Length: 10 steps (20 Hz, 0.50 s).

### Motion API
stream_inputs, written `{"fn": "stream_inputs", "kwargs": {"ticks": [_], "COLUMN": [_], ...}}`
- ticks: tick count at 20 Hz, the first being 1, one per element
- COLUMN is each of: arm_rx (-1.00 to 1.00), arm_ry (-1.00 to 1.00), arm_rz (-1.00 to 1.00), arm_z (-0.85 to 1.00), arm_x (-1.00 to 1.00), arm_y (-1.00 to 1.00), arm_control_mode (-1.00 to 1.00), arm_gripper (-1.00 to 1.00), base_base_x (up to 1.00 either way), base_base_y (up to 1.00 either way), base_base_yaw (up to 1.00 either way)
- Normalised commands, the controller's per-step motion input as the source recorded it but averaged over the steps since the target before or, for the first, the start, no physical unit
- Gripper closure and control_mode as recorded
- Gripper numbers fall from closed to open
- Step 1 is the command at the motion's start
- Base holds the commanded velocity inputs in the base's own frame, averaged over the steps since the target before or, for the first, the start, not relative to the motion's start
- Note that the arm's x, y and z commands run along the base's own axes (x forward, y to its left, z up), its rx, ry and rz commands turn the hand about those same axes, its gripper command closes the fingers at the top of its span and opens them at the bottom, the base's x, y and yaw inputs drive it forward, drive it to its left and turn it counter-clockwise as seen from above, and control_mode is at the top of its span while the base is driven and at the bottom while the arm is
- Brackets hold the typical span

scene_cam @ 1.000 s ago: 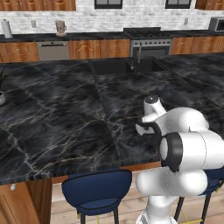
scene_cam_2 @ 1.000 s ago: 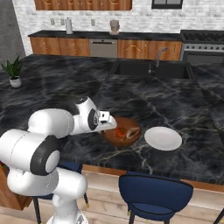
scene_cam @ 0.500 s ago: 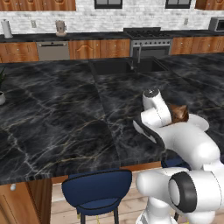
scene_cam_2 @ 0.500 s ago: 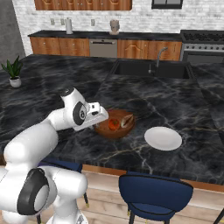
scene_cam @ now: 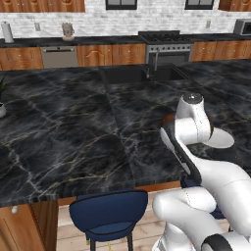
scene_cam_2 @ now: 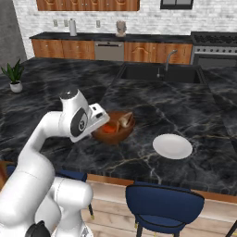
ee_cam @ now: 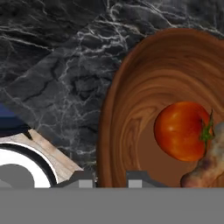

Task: Pick the chicken drumstick and tomato from their plates and place them in the bowl. Then put the bowl in the fridge.

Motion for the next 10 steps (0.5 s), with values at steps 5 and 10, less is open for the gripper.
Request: {"fn": "stream_inputs", "kwargs": {"ticks": [5, 10], "arm_rx": [0.04, 0.01], "arm_ry": [-0.06, -0.02], "arm_rz": [0.52, 0.51], "arm_z": [0.09, 0.09], "arm_x": [-0.62, -0.37], "arm_y": [0.00, 0.06], "arm_control_mode": [-1.00, -1.00], "arm_gripper": [1.00, 1.00], "base_base_x": [0.00, 0.00], "base_base_y": [0.00, 0.00], "base_base_yaw": [0.00, 0.00]}}
